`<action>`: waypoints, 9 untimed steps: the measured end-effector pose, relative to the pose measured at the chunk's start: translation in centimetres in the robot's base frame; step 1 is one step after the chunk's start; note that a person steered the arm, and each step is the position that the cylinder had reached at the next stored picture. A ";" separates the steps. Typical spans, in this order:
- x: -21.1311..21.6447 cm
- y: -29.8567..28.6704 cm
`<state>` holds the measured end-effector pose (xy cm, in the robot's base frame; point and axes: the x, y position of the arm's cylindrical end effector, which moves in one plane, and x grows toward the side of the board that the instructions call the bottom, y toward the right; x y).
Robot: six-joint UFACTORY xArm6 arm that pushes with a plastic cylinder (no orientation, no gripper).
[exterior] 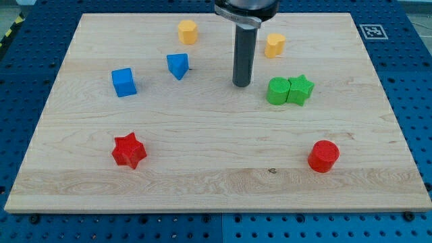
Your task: Place the blue triangle to the center of the board
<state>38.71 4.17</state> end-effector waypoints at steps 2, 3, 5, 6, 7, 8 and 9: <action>-1.6 -0.8; -3.2 -2.8; -3.5 -4.7; -3.7 -7.2; -5.8 -8.9; -7.9 -9.1; -8.2 -11.6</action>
<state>30.56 -7.44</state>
